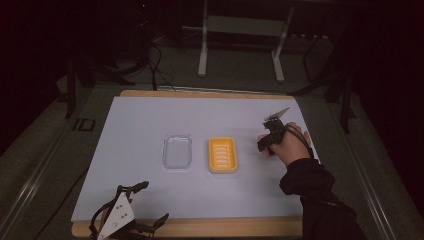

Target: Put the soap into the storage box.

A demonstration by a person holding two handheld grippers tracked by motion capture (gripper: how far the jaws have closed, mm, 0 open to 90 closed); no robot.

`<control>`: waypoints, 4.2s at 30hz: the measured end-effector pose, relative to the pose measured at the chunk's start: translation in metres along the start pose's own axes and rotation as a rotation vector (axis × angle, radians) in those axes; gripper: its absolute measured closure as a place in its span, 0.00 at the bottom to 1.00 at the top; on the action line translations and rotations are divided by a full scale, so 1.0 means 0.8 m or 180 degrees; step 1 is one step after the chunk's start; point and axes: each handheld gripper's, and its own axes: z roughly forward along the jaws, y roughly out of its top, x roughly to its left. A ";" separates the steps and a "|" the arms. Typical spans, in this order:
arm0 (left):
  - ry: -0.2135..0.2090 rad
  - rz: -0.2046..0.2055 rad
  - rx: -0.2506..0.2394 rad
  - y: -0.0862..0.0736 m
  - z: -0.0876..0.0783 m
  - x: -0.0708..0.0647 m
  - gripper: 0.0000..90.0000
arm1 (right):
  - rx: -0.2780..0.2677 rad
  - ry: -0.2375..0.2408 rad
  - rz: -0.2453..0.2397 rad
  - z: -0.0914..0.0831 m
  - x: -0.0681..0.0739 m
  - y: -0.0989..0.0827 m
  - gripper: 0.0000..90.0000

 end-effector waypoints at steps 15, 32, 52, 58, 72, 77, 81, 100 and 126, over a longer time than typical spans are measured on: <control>0.0024 0.0024 0.0014 0.000 0.000 -0.001 0.01 | 0.0016 0.0088 0.0146 -0.065 0.039 0.009 0.42; 0.0023 0.0007 -0.0015 0.001 0.000 -0.002 0.01 | 0.0040 0.0398 0.0117 -0.075 0.111 0.019 0.42; 0.0009 0.0025 -0.0020 0.002 -0.001 -0.002 0.01 | 0.0004 0.0512 0.0293 -0.013 0.163 0.021 0.42; 0.0001 0.0033 -0.0031 0.002 -0.002 -0.003 0.01 | 0.0035 0.0461 0.0370 0.014 0.169 0.021 0.42; -0.0019 0.0056 -0.0032 0.003 -0.003 -0.004 0.01 | 0.0108 0.0335 0.0421 0.052 0.172 0.019 0.42; -0.0022 0.0047 -0.0035 0.003 -0.003 -0.004 0.01 | 0.0097 0.0296 0.0442 0.062 0.174 0.016 0.42; -0.0023 0.0052 -0.0037 0.003 -0.003 -0.004 0.01 | 0.0103 0.0246 0.0433 0.066 0.175 0.015 0.42; -0.0033 0.0039 -0.0014 0.002 -0.002 -0.003 0.01 | 0.0005 0.0405 -0.0057 0.026 0.157 0.018 0.34; -0.0038 0.0046 0.0015 0.001 0.001 -0.003 0.01 | -0.0653 0.1048 -0.1083 -0.042 0.092 -0.057 0.30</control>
